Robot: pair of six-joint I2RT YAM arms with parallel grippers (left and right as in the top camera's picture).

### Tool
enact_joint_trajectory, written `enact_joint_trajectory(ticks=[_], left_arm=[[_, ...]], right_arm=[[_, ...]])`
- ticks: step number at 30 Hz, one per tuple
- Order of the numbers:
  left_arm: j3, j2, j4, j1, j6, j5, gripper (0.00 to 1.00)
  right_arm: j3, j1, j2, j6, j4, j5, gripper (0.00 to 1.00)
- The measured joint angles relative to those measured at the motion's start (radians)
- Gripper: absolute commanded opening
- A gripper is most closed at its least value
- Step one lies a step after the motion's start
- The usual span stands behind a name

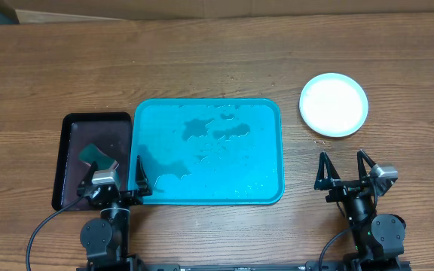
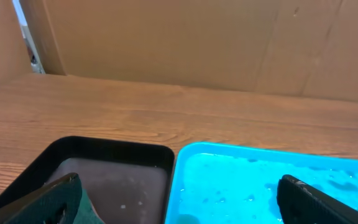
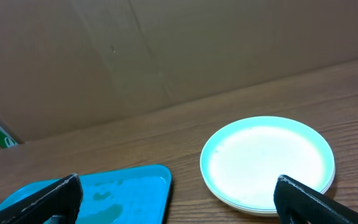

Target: Clean dirty plates on tray and stack at the side

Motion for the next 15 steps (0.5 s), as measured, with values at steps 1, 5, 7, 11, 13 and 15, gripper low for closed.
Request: enact_joint_trajectory(ticks=[1,5,7,11,13,15], left_arm=[[0.0,0.0,0.0,0.0,0.004,-0.003,1.0],[0.0,0.0,-0.001,0.0,0.02,-0.011,1.0],[0.0,0.0,-0.001,0.0,0.02,-0.014,1.0],[0.0,0.0,-0.001,0.0,0.02,-0.015,1.0],[0.0,0.0,-0.001,0.0,0.02,-0.015,1.0],[0.0,0.0,-0.001,0.0,0.02,-0.015,1.0]], right_arm=[[0.0,0.0,0.0,0.0,0.0,0.0,1.0],[0.0,0.0,0.0,0.0,0.0,0.0,1.0],[0.0,0.0,0.0,0.0,0.0,0.0,1.0],[0.0,0.0,0.0,0.0,0.0,0.0,1.0],[0.0,0.0,0.0,0.0,0.0,0.0,1.0],[0.0,0.0,0.0,0.0,-0.001,0.0,1.0]])
